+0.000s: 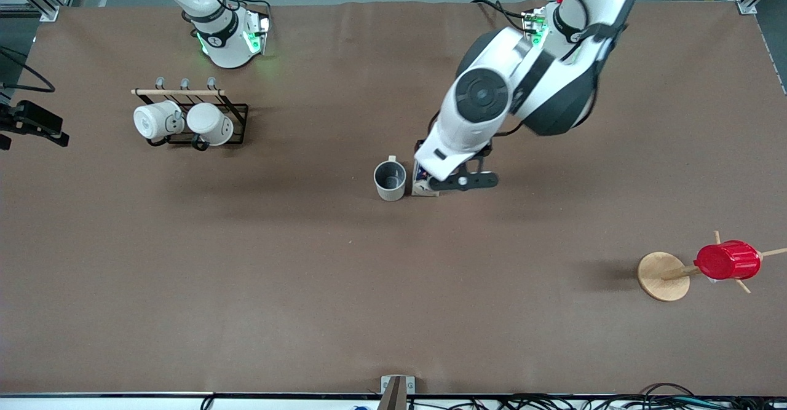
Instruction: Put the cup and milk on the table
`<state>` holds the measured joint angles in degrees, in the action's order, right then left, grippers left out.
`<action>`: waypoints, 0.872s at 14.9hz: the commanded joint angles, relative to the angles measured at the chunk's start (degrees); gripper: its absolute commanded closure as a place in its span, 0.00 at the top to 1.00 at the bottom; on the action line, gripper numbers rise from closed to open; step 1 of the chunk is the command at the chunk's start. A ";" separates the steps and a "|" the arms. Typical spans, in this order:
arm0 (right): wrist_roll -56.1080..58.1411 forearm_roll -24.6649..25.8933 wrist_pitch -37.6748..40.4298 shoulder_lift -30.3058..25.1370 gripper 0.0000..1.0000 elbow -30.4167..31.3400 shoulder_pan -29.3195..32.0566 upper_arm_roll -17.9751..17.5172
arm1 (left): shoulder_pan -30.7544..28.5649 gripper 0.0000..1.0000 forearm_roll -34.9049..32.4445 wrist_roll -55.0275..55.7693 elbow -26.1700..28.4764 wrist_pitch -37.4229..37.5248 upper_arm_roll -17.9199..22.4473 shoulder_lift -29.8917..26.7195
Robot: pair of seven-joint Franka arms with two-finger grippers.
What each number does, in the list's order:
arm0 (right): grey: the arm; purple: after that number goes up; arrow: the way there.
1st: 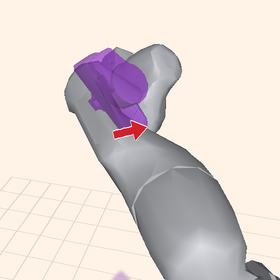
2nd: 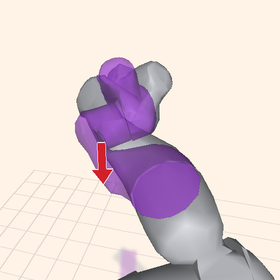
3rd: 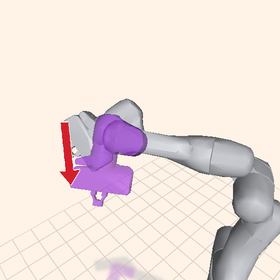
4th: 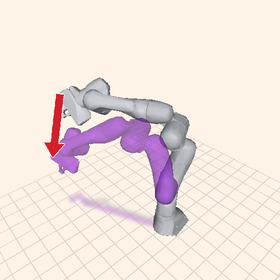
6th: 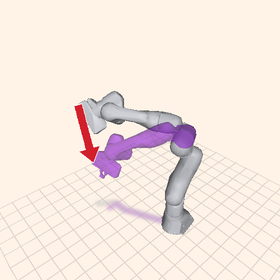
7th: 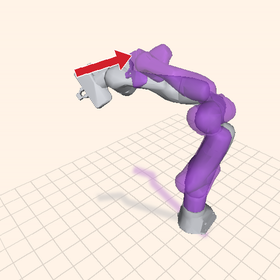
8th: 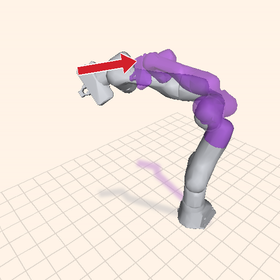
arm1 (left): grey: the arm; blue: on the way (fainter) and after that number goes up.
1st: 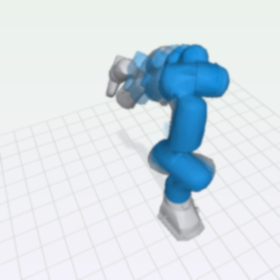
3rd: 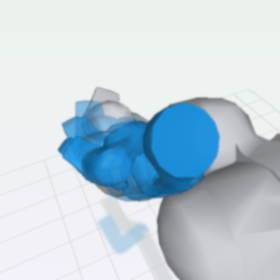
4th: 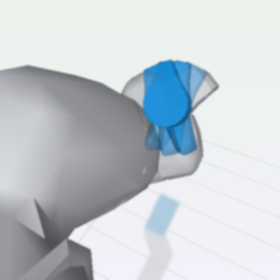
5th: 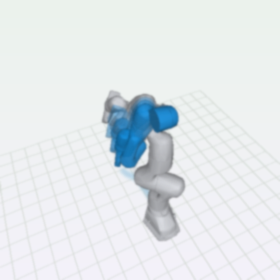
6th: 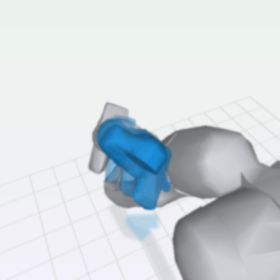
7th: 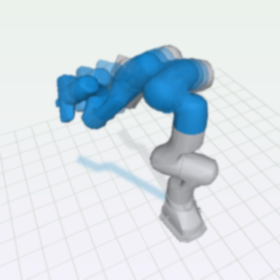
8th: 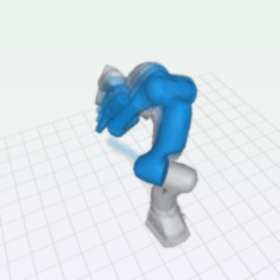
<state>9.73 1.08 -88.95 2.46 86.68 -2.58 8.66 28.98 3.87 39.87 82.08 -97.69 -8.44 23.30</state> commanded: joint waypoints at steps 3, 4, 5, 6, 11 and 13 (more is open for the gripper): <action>0.02 -1.08 -0.08 -0.35 1.00 0.68 0.74 -0.57 | -8.30 0.94 -1.49 -7.24 13.27 -1.19 -0.17 -14.05; 0.02 -1.08 -0.08 -0.35 1.00 0.68 0.74 -0.57 | -10.42 0.94 -1.49 -9.61 14.24 -1.19 -0.26 -16.16; 0.02 -1.08 -0.08 -0.35 1.00 0.68 0.65 -0.57 | -12.79 0.94 -1.41 -12.16 15.30 -1.19 -0.26 -18.27; 0.02 -1.08 0.01 -0.35 1.00 0.68 0.65 -0.57 | -14.64 0.94 -1.23 -14.10 16.35 -1.10 -0.26 -19.86; -3.40 -1.08 0.36 -0.44 1.00 0.68 0.39 -0.57 | -20.80 0.94 -1.32 -20.70 18.91 -1.01 -0.17 -24.26; -3.32 -1.08 0.27 -0.44 1.00 0.68 0.39 -0.66 | -23.26 0.94 -1.32 -23.60 18.91 -1.01 -0.26 -25.06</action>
<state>7.84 1.08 -88.81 2.52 86.80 -2.60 8.54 7.81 3.20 18.79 99.04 -97.72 -8.11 0.54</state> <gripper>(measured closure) 0.000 0.057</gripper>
